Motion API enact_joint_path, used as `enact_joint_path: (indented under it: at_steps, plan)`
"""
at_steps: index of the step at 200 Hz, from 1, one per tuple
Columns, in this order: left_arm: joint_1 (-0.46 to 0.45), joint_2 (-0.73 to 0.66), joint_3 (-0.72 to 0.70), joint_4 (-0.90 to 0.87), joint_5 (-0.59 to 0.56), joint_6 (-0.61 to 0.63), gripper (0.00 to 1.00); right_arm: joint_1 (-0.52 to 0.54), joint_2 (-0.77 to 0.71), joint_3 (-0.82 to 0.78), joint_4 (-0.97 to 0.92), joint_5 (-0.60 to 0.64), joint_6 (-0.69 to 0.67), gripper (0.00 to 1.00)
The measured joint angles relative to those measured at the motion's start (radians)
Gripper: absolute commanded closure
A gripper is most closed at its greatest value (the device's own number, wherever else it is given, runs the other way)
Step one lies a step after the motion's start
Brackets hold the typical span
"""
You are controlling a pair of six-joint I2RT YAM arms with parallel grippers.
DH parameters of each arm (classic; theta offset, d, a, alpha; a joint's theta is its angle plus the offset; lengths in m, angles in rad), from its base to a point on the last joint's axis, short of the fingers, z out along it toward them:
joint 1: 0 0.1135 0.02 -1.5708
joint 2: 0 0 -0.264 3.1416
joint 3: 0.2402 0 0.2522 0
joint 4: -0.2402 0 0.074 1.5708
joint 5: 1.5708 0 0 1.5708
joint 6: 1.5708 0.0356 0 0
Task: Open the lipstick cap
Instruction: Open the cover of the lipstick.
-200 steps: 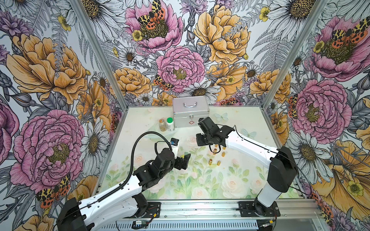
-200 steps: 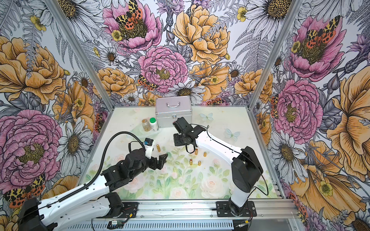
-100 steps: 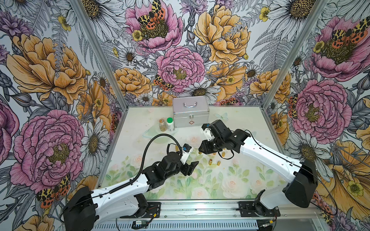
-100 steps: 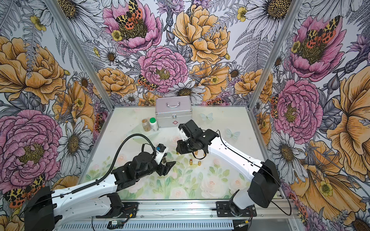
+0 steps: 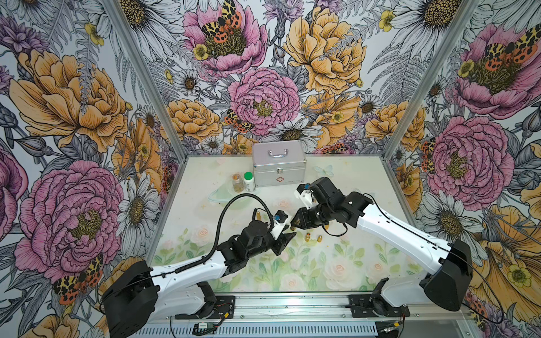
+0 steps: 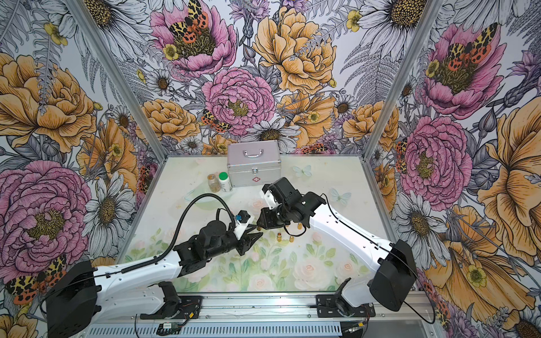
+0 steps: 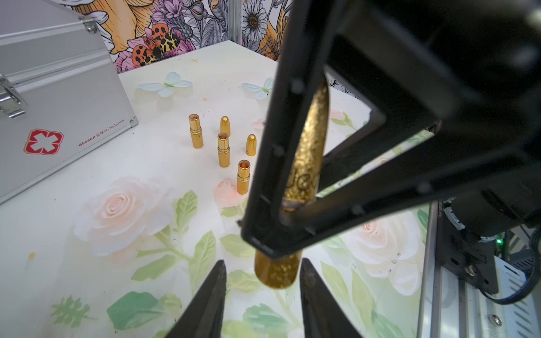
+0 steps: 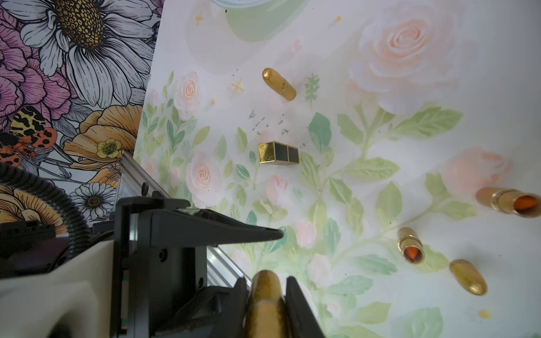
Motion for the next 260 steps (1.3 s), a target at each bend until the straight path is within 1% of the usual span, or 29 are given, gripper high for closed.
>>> enact_joint_path:
  at_steps: [25,74,93,113,130,144,157,177,194,212,260]
  plan:
    - [0.000,0.012,0.000,0.026,0.019,0.003,0.74,0.000,0.000,-0.005,0.001,-0.008,0.002,0.76]
    - [0.000,0.027,0.000,0.056,0.034,-0.001,0.75,0.000,0.000,-0.005,0.016,-0.024,0.010,0.76]
    - [0.000,0.027,0.001,0.060,0.036,-0.002,0.81,0.000,0.000,-0.006,0.021,-0.024,0.012,0.76]
    - [0.000,0.027,0.001,0.061,0.039,-0.002,0.82,0.000,0.000,-0.008,0.027,-0.027,0.017,0.76]
    - [0.000,0.027,0.001,0.061,0.039,-0.002,0.86,0.000,0.000,-0.012,0.034,-0.027,0.020,0.76]
    - [0.000,0.027,0.001,0.061,0.039,-0.002,0.93,0.000,0.000,-0.013,0.036,-0.027,0.020,0.76]
    - [0.000,0.027,0.001,0.061,0.039,-0.003,0.94,0.000,0.000,-0.013,0.037,-0.027,0.020,0.76]
    - [0.000,0.027,0.001,0.061,0.038,-0.006,1.00,0.000,0.000,-0.013,0.038,-0.026,0.020,0.72]
    - [0.000,0.023,0.001,0.062,0.037,-0.012,1.00,0.000,-0.002,-0.013,0.037,-0.023,0.021,0.69]
    - [0.000,0.013,0.001,0.060,0.027,-0.013,1.00,0.000,-0.011,-0.013,0.037,-0.011,0.016,0.62]
    - [0.000,-0.014,0.001,0.016,0.015,-0.013,1.00,-0.006,-0.051,-0.012,0.037,0.016,0.016,0.58]
